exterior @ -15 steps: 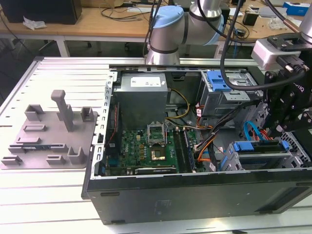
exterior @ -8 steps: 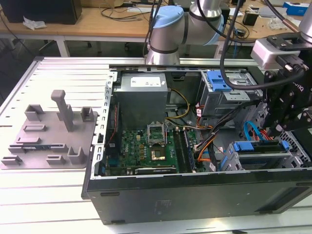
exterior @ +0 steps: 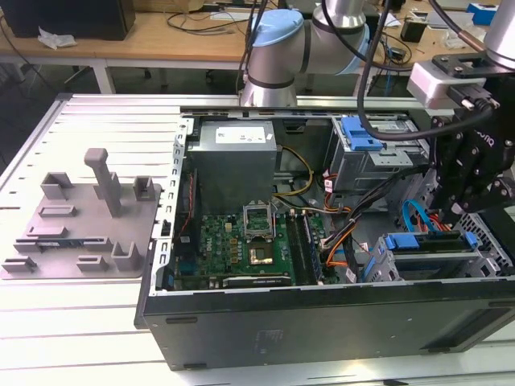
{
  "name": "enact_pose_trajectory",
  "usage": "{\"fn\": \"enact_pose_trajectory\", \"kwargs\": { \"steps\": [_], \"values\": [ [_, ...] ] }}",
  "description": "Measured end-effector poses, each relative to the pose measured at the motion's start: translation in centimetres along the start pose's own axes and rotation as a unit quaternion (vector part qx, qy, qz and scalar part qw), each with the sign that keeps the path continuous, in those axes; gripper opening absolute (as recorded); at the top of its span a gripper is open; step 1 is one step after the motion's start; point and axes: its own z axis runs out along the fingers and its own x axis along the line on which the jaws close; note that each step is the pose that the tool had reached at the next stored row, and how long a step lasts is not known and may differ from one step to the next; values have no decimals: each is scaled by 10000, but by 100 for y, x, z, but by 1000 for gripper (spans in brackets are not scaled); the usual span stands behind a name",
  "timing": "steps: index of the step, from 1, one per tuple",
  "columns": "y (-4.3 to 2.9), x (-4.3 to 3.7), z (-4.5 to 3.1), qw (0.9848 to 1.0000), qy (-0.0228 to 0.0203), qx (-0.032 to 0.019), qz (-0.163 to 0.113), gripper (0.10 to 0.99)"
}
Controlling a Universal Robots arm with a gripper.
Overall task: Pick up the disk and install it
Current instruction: 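Insert the second disk wire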
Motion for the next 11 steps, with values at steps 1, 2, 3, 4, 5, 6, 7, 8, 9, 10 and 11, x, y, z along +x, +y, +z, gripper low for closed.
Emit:
{"fn": "enact_pose_trajectory", "kwargs": {
  "steps": [1, 2, 3, 4, 5, 6, 7, 8, 9, 10, 11],
  "values": [
    [6, -2, 0, 10000, 9, 0, 0, 298],
    [10, -3, -1, 10000, 16, 0, -1, 298],
    [13, -3, 0, 10000, 19, -1, -1, 298],
    [16, -4, -1, 10000, 22, -1, -1, 298],
    [18, -4, -1, 10000, 26, -1, -1, 298],
    [21, -4, -1, 10000, 28, -1, -1, 298],
    [24, -5, -1, 10000, 32, -1, -1, 298],
    [26, -5, -2, 10000, 34, -1, -1, 298],
    [28, -5, -2, 10000, 37, -1, -1, 298],
    [32, -6, -2, 10000, 40, -1, -1, 298],
    [35, -6, -2, 10000, 43, -1, -2, 298]
  ]
}}
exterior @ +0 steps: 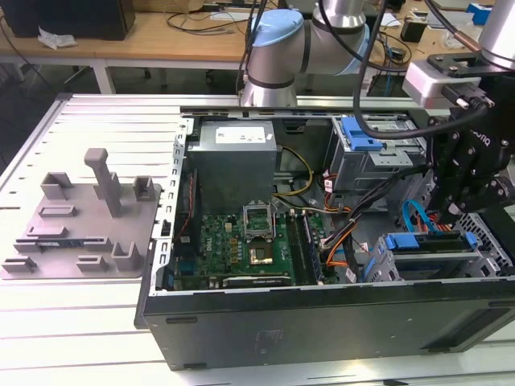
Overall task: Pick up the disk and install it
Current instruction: 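Insert the second disk wire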
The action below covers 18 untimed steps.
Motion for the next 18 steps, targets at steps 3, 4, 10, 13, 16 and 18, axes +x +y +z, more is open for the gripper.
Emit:
{"fn": "enact_pose_trajectory", "kwargs": {
  "steps": [3, 4, 10, 13, 16, 18],
  "values": [
    [9, -1, 0, 10000, 7, 0, 0, 298],
    [13, -2, -1, 10000, 10, 0, -1, 298],
    [54, -11, -3, 10000, 33, -1, -2, 216],
    [75, -17, -5, 10000, 45, -2, -2, 106],
    [93, -21, -6, 10000, 52, -2, -2, 106],
    [98, -22, -6, 10000, 54, -2, -3, 106]
  ]
}}
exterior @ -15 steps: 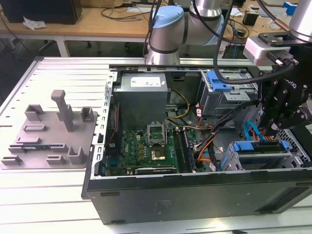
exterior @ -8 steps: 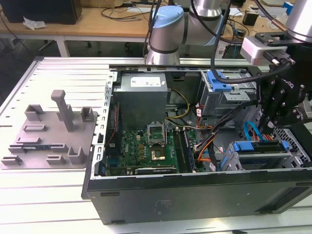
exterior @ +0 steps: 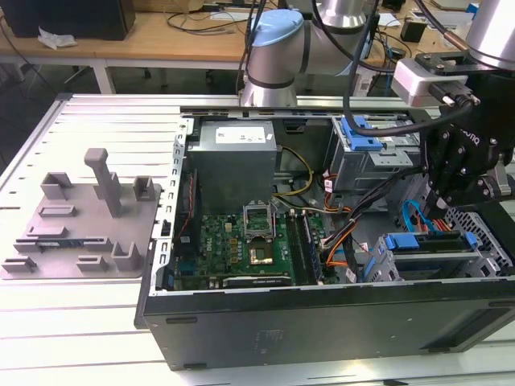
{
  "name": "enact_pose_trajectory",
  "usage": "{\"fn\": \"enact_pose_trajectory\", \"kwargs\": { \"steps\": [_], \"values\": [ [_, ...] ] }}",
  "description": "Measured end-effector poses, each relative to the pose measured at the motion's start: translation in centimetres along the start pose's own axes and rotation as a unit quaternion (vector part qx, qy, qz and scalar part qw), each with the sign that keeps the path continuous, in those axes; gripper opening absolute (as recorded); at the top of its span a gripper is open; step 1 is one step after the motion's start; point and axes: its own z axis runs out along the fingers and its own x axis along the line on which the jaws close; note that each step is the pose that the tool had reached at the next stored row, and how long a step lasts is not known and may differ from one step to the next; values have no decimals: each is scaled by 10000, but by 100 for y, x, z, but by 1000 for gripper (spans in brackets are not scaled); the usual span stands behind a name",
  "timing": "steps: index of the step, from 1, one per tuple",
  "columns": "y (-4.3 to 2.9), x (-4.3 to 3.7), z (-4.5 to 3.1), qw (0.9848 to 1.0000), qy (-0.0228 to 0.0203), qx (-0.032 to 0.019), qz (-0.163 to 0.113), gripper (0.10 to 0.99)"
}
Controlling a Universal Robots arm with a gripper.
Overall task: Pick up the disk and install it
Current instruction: 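Insert the second disk wire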
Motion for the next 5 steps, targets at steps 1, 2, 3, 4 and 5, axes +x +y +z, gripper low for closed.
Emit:
{"fn": "enact_pose_trajectory", "kwargs": {
  "steps": [1, 2, 3, 4, 5],
  "values": [
    [1, 0, 0, 10000, 0, 0, 0, 106],
    [13, -1, -1, 10000, 0, 0, 0, 106],
    [22, -1, -1, 10000, 1, 0, 1, 106],
    [22, -1, -1, 10000, 0, 0, 0, 106],
    [23, -1, -1, 10000, 0, 0, 1, 106]
  ]
}}
